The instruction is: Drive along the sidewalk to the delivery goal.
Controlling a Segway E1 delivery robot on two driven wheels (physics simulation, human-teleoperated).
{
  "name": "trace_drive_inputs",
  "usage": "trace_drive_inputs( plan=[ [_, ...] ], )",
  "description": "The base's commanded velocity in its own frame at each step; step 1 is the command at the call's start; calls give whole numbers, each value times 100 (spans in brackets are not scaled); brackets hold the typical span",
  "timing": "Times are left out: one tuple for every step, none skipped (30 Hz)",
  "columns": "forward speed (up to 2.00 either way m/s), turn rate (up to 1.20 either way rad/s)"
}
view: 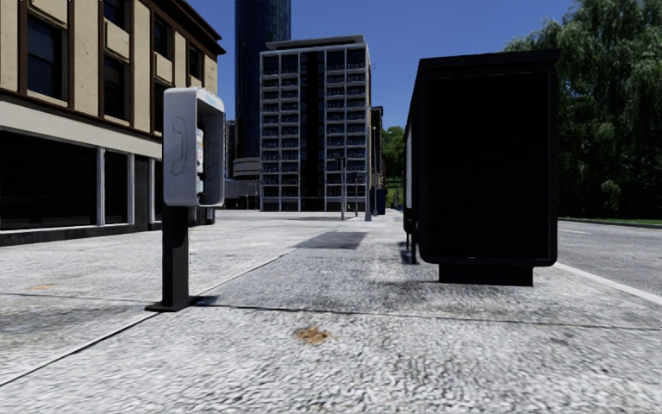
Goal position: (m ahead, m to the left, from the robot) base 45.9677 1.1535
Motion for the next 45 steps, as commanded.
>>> trace_drive_inputs(
  plan=[
    [200,0],
    [200,0],
    [200,0],
    [200,0],
    [200,0],
    [200,0],
    [200,0],
    [200,0],
    [200,0],
    [200,0],
    [200,0],
    [200,0],
    [200,0],
    [200,0],
    [200,0],
    [200,0],
    [200,0],
    [200,0],
    [200,0],
    [200,0],
    [200,0],
    [200,0],
    [200,0],
    [200,0],
    [200,0],
    [200,0],
    [200,0],
    [200,0],
    [200,0],
    [200,0],
    [200,0],
    [200,0],
    [200,0],
    [200,0],
    [200,0],
    [200,0],
    [200,0],
    [200,0],
    [200,0],
    [200,0],
    [200,0],
    [200,0],
    [200,0],
    [200,0],
    [200,0]
  ],
)
